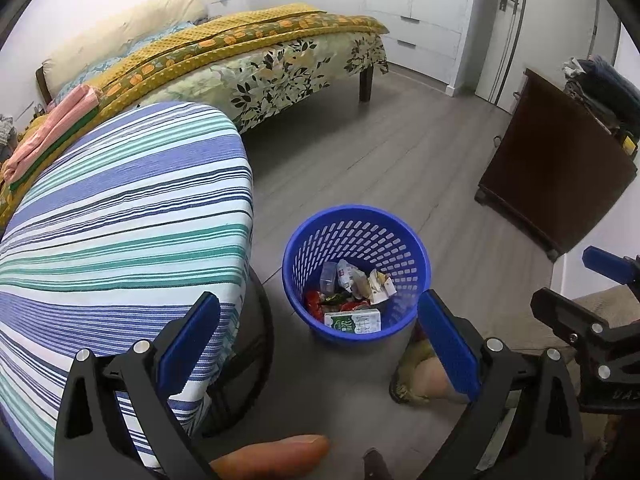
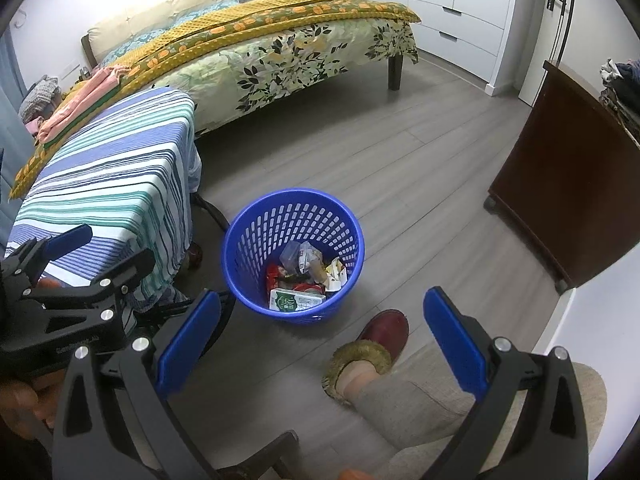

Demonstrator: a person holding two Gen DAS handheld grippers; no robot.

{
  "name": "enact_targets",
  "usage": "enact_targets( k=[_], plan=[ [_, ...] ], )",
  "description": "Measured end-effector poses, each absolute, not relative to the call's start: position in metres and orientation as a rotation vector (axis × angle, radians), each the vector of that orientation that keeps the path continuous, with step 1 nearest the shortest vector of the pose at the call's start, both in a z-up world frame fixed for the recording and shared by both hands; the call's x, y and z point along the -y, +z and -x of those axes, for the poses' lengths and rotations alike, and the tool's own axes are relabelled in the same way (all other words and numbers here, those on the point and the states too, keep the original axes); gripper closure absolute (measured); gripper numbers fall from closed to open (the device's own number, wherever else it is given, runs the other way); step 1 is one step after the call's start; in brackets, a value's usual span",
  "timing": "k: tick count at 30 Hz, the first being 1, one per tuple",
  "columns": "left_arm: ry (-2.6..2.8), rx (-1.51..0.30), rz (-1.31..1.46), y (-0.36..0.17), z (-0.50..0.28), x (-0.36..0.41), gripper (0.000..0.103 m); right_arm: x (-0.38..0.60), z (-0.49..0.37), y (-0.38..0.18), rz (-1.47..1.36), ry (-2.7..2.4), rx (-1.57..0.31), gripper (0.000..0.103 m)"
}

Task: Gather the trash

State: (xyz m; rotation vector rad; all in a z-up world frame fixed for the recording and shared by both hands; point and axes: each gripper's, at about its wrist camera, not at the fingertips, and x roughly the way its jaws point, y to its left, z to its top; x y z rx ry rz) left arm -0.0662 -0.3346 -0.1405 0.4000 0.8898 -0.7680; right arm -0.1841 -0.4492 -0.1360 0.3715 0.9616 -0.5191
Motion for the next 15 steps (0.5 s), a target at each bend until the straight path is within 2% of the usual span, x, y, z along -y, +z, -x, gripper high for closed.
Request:
enact_targets(
  k=[15],
  plan=[
    [-0.765,-0.893,-0.401,-0.1418,0.0648,0.3332,0.005,0.4422,0.1817,-0.1392,-0.373,-0.512,-0.976,0.005]
  ],
)
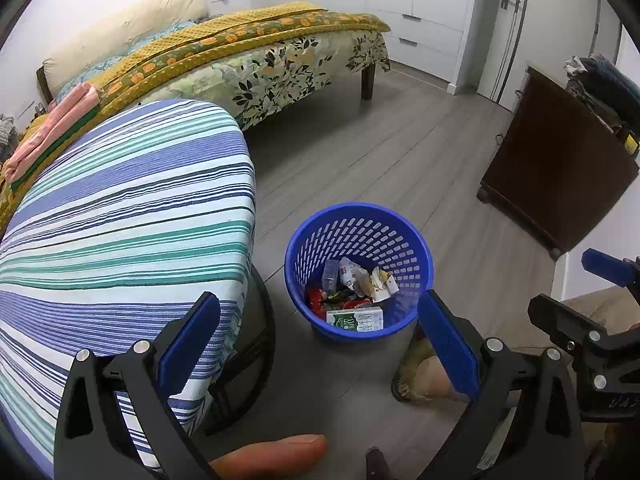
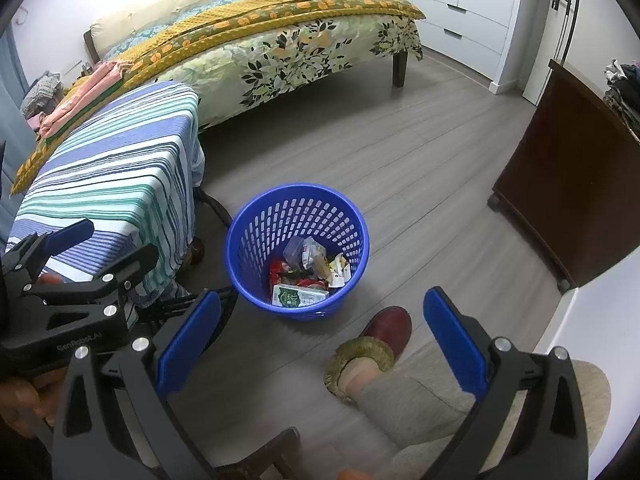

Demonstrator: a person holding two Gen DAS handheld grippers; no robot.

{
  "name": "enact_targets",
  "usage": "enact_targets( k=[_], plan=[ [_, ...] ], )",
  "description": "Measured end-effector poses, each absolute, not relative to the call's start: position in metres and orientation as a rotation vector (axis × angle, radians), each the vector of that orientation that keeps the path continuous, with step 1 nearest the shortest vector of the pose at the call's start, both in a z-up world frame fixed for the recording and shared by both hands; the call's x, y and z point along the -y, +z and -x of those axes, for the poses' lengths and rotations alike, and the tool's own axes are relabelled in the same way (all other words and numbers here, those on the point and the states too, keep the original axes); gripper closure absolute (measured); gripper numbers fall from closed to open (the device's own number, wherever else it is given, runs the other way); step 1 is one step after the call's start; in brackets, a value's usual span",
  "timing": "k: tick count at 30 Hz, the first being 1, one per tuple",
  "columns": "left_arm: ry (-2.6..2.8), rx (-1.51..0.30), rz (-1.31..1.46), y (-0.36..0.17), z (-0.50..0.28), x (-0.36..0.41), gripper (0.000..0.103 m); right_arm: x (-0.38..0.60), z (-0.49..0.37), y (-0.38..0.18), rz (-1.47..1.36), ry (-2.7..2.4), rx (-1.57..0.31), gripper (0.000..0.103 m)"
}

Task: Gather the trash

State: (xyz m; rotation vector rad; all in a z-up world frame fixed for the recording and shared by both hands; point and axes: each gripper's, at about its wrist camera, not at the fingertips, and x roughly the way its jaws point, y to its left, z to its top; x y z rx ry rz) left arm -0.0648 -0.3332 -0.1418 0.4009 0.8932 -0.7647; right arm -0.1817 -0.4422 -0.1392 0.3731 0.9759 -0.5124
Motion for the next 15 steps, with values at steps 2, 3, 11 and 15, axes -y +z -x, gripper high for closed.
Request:
enact_targets(
  k=[2,3,11,15],
  plan=[
    [-0.762,-0.893,-0.401,-0.1429,0.0639,0.3321,0.005,0.4413,0.1816,-0.1387,-0.373,-0.511,-0.975,0.005],
    [-0.761,-0.893,-0.401,-0.1434,0.0635,0.3325,0.005,0.4406,0.1815,-0.1389,-0.373,-0.512,-0.975,0.005],
    [-0.759,-0.894,-0.403,-0.1447,0.0622,0.3307,0.005,0.4396,0.1809,-0.1388,-0.376,-0.51,-0.979,0.005],
    [-0.757,-0.894,-0.401,-0.1443,0.0626,0.3318,0.005,0.4387,0.1808,-0.139,-0.376,-0.51,-0.979,0.005]
  ],
)
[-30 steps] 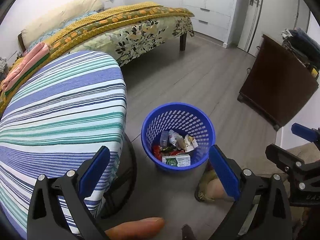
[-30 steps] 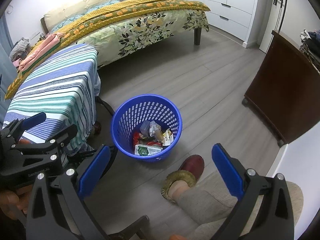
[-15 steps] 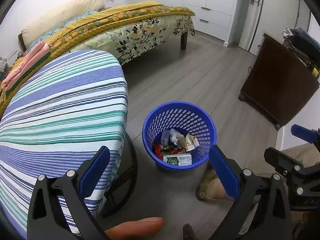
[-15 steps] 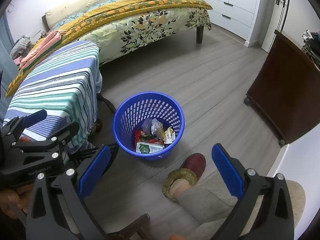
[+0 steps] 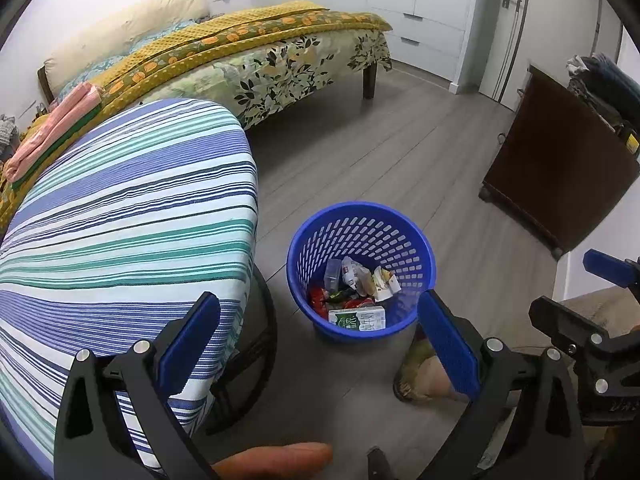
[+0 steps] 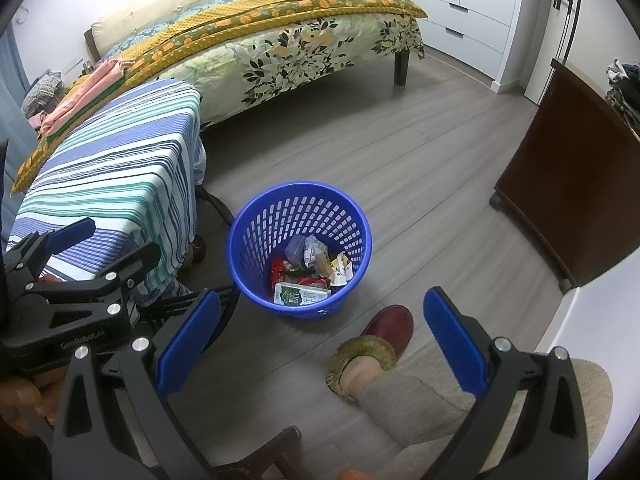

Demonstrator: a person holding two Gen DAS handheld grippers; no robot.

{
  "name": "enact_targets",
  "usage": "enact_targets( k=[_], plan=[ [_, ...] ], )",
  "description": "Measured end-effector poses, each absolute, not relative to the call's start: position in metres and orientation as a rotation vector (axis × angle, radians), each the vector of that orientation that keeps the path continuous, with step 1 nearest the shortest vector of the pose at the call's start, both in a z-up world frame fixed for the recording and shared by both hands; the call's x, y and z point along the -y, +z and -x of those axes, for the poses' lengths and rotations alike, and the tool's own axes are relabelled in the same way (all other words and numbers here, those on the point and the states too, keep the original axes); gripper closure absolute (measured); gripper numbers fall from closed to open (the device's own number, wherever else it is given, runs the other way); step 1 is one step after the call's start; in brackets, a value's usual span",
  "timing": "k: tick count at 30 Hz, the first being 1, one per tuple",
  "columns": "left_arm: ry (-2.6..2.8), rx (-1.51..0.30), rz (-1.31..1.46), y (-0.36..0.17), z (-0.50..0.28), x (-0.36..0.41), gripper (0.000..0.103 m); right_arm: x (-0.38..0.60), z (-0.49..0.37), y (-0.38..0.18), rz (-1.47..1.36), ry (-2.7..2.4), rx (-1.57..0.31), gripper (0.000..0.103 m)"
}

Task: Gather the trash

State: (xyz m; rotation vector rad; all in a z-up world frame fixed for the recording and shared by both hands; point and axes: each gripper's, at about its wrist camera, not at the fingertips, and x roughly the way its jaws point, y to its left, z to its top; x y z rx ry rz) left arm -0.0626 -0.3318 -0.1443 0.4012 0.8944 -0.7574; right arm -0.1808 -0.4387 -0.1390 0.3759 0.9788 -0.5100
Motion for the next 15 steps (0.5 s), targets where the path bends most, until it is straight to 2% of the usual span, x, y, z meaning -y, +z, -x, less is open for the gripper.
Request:
enact_targets(
  k=[15],
  plan=[
    [-0.757,-0.895,-0.403,-0.1444,0.0627,0.3316,0.005,0.4364,0.1807,-0.1393,-0.377,-0.514,-0.979,0.005]
  ],
)
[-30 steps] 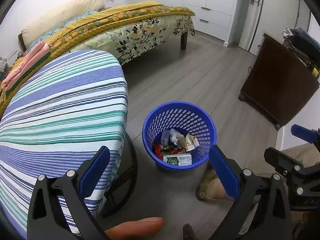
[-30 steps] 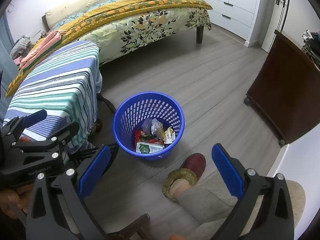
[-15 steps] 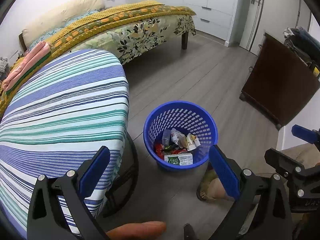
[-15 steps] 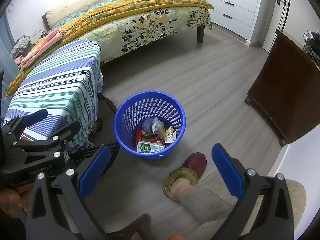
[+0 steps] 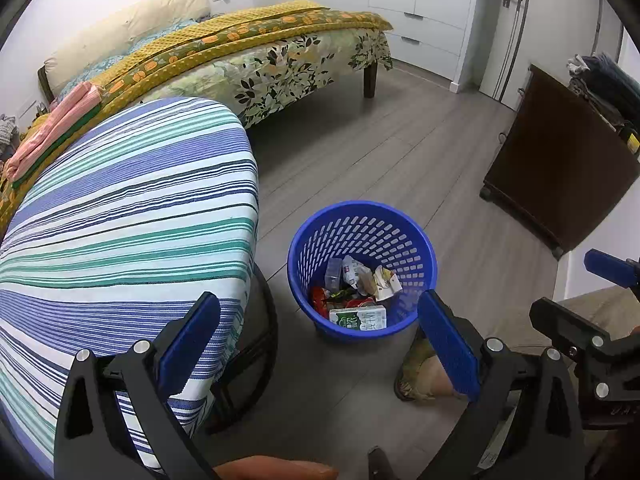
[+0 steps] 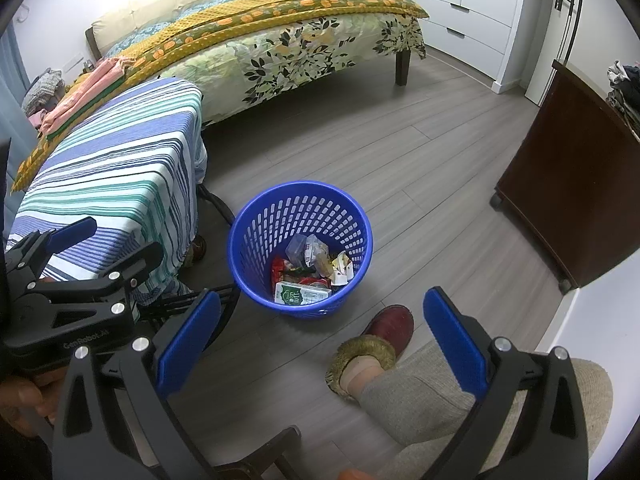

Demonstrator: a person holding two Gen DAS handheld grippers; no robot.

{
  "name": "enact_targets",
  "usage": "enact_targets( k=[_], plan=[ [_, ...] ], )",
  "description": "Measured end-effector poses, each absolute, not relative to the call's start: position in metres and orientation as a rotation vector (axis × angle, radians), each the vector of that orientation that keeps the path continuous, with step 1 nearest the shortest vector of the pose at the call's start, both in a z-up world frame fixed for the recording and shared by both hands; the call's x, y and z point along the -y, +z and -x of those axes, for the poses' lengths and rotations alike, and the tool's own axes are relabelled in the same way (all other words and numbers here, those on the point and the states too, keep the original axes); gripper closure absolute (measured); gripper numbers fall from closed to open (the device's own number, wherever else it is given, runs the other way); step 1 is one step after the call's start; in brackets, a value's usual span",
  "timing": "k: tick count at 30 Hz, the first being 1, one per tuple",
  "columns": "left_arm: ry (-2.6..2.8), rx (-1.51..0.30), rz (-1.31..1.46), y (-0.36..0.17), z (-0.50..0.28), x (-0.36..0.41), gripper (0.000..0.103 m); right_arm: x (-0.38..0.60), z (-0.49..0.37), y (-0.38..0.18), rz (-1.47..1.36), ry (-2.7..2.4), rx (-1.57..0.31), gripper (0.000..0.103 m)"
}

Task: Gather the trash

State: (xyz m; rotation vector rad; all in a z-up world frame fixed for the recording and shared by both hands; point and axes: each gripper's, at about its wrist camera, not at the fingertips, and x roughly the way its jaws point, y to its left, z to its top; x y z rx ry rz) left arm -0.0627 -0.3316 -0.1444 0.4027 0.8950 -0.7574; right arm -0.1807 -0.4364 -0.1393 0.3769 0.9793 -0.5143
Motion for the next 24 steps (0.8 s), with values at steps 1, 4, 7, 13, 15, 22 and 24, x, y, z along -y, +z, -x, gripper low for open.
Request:
enact_targets(
  k=[1,4,7,13,15,22,24],
  plan=[
    [-0.757,-0.895,-0.403,-0.1444,0.0626,0.3316,0.005,0.4366,0.1806,-0.1392,-0.376,-0.515,-0.979,0.005],
    [-0.757,-0.896,-0.403,-0.1451,0.0625,0.3305,0.005,0.4365,0.1811,-0.14,-0.373,-0.519,-0.982,0.005],
    [-0.757,-0.897,-0.404,-0.1449,0.0624,0.3307,0.005,0.4352,0.1809,-0.142,-0.368,-0.52,-0.984,0.005],
    [-0.753,-0.89,-0.399,-0.1479,0.0614,0.3255,0.005,0.4343,0.1815,-0.1421,-0.368,-0.519,-0.982,0.005],
    [-0.751,-0.88,-0.402,-0.1472,0.0616,0.3243,0.005,0.4344,0.1815,-0.142,-0.368,-0.52,-0.982,0.005],
    [-0.74,-0.894,-0.402,-0.1466,0.0589,0.3235,0.005,0.4366,0.1812,-0.1409,-0.366,-0.521,-0.982,0.005],
    [-0.742,-0.904,-0.397,-0.1471,0.0581,0.3229,0.005,0.4372,0.1815,-0.1404,-0.366,-0.521,-0.982,0.005]
  ],
)
